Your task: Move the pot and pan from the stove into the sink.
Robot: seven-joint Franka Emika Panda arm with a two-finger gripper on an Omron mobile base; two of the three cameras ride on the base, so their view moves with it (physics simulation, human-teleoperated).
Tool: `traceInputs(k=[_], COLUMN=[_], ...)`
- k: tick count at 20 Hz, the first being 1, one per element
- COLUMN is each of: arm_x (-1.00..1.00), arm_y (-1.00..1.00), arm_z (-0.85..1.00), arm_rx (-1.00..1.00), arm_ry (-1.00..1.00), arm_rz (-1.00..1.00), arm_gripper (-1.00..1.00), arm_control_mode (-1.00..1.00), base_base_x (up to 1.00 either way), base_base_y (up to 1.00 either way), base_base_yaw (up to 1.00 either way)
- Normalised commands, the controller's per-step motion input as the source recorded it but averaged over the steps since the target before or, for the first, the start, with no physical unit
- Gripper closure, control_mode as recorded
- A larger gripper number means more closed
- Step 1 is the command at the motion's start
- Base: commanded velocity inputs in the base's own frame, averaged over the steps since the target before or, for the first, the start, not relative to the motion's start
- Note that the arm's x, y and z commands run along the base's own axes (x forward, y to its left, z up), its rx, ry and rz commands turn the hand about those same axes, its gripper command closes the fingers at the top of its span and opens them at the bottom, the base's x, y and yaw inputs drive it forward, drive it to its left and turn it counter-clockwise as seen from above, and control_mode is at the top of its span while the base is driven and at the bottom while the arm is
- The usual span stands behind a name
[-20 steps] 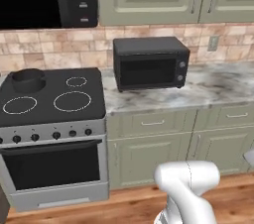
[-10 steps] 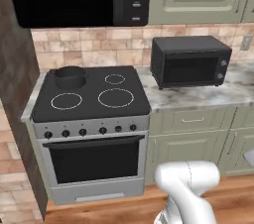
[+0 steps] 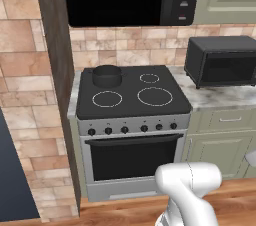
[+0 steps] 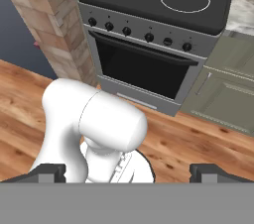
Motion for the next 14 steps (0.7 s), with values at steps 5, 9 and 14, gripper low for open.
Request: traceInputs(k=[5, 9, 14], arm_x=[0.00, 0.00, 0.00], arm_y=[0.00, 0.00, 0.00], arm_z=[0.00, 0.00, 0.00], arm_rx=[0.00, 0.00, 0.00], arm_ry=[0.00, 0.00, 0.00], arm_rz=[0.00, 0.00, 0.00], arm_gripper=[-1.00, -1.00, -1.00], arm_control_mode=[1.00, 1.00, 1.00], base_base_x=[0.02, 0.00, 0.17], base_base_y=[0.35, 0.01, 0.00], base_base_yaw=[0.03, 0.00, 0.00])
